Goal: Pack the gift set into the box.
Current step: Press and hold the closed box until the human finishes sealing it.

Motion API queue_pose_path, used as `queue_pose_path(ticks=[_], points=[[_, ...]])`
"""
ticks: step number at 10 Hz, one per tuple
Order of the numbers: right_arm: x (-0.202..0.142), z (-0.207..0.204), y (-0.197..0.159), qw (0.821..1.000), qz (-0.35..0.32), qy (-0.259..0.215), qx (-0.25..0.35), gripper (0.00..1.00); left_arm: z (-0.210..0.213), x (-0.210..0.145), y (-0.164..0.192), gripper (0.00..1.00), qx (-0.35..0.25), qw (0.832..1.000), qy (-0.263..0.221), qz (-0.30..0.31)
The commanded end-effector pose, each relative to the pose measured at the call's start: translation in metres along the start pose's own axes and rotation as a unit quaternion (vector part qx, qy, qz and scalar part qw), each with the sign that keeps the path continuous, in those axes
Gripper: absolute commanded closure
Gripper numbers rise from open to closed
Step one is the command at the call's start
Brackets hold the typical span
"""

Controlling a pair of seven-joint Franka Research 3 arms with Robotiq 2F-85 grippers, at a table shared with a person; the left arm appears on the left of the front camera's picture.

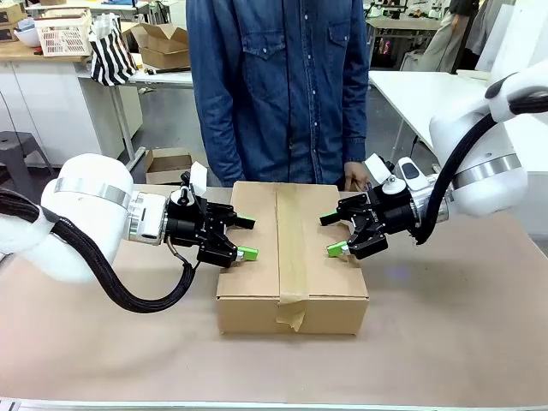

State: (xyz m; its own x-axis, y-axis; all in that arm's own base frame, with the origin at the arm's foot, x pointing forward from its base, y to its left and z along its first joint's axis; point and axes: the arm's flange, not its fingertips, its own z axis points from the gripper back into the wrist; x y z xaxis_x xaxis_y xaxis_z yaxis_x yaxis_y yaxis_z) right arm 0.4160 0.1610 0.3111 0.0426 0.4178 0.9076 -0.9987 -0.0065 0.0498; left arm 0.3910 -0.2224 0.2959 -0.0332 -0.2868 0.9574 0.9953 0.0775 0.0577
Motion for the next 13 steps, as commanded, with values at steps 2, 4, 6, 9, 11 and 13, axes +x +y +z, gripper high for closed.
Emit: queue_pose_path(ticks=[2, 4, 6, 9, 11, 13], points=[[-0.003, -0.001, 0.002, 1.0, -0.004, -0.003, -0.004, 0.0, 0.0, -0.002, -0.002, 0.0, 0.0, 1.0, 0.004, 0.001], [-0.003, -0.001, 0.002, 1.0, -0.004, -0.003, -0.004, 0.0, 0.0, -0.002, -0.002, 0.0, 0.0, 1.0, 0.004, 0.001], [-0.003, -0.001, 0.002, 1.0, -0.004, -0.003, -0.004, 0.0, 0.0, -0.002, -0.002, 0.0, 0.0, 1.0, 0.004, 0.001], [0.017, 0.01, 0.008, 0.999, -0.05, -0.004, -0.013, 0.0, 0.026, 0.026, -0.013, 0.0, -0.034, 0.996, 0.018, 0.078], [0.059, 0.039, 0.04, 0.971, -0.217, -0.07, -0.069, 0.0, 0.068, 0.066, -0.031, 0.0, -0.022, 0.981, 0.051, 0.185], [0.073, 0.073, 0.077, 0.942, -0.295, -0.099, -0.125, 0.0, 0.097, 0.076, -0.044, 0.0, 0.003, 0.962, 0.096, 0.256]])
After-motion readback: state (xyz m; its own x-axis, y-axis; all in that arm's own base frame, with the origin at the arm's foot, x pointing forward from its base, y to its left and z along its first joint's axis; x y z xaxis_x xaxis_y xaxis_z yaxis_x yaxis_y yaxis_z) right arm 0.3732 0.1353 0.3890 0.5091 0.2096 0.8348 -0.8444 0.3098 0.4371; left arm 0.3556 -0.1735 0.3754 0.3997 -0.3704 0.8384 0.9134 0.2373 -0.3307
